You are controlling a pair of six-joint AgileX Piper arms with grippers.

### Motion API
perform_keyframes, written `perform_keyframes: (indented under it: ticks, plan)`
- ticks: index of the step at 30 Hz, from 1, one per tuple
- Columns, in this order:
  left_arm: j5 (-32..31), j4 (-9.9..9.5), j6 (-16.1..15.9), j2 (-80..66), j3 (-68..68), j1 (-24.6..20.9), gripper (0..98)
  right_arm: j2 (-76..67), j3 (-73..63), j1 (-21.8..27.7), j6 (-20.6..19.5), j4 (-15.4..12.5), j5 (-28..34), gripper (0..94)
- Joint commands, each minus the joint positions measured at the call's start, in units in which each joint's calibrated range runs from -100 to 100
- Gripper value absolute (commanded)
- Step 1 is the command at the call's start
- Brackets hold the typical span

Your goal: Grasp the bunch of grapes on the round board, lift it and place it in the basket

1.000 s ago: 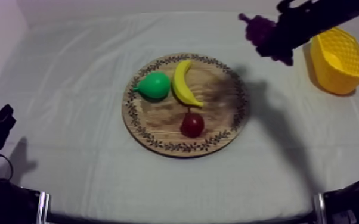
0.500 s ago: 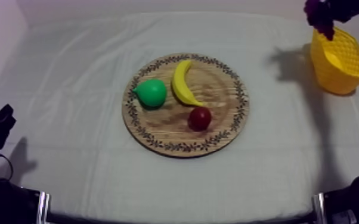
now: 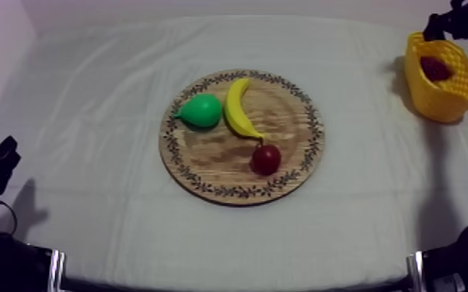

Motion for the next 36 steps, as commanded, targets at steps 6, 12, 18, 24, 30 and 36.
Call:
perform_keyframes:
  ticks: [6,12,18,24,30,36]
  plan:
    - [-0.01,0.01,0.01,0.05,0.0,-0.03,0.1,-7.07,6.43,-0.45,1.01,-1.87,-1.96,75.8]
    - [-0.01,0.01,-0.02,0.05,0.0,-0.03,0.1,-18.93,16.34,-2.33,2.31,-4.48,-4.14,61.4]
    - [-0.01,0.01,0.0,0.05,0.0,-0.03,0.1,-31.84,27.49,-5.84,0.35,-5.2,-7.49,42.4]
    - [-0.01,0.01,0.01,0.05,0.0,-0.03,0.1,-44.21,40.54,-11.18,-5.19,-1.45,-13.71,23.0]
    - [-0.01,0.01,0.01,0.05,0.0,-0.03,0.1,-55.81,52.44,-14.59,-8.32,0.26,-17.49,9.9]
    - [-0.01,0.01,0.01,0.05,0.0,-0.03,0.1,-66.38,64.23,-16.22,-9.9,1.11,-20.15,5.1]
